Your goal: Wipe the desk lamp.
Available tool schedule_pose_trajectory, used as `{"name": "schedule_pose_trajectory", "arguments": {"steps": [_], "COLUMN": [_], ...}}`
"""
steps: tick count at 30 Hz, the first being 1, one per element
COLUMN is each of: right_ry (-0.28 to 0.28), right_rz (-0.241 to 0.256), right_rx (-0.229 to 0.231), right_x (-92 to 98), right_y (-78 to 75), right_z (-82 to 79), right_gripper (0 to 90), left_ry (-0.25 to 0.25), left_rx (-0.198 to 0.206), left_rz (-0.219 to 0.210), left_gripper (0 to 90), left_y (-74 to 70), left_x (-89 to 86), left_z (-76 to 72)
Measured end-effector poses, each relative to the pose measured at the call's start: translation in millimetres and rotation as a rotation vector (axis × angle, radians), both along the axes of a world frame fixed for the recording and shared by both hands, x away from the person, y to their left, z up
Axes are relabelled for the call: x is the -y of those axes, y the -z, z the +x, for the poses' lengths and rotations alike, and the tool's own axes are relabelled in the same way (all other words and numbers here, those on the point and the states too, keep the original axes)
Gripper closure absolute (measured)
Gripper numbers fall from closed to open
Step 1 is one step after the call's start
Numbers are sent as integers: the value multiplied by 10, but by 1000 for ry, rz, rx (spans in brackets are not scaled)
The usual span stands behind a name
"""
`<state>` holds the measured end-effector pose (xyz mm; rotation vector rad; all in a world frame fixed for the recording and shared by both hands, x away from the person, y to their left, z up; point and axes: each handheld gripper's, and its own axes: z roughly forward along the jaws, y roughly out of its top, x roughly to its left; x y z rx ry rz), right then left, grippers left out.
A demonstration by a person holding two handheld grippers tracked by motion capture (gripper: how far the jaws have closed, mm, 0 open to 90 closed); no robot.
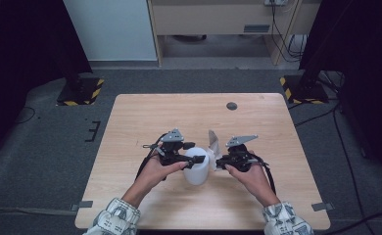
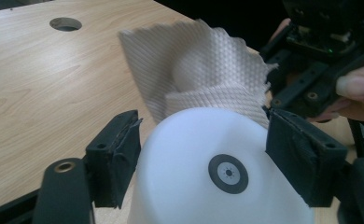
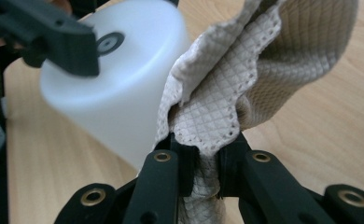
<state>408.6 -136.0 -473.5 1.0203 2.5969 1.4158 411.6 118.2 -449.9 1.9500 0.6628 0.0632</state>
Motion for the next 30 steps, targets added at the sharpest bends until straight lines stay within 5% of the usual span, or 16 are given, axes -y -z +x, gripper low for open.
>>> {"name": "schedule_pose_trajectory", "arguments": {"steps": [8, 17, 30], "right_ry": [-12, -32, -13], "right_rz": [-100, -97, -96], "right_rx": [-50, -31, -15], "right_x": [-63, 28, 58], "right_y": [220, 130, 95], "right_z": [4, -172, -75], "right_gripper": [808, 807, 807], "left_ry": [14, 41, 24], "left_rx": [-5, -8, -17], "left_rz": [1, -5, -18], "left_gripper": [274, 279, 259], "left_y": [-4, 0, 24], "left_x": [3, 33, 24], "left_z": [-7, -46, -31]}}
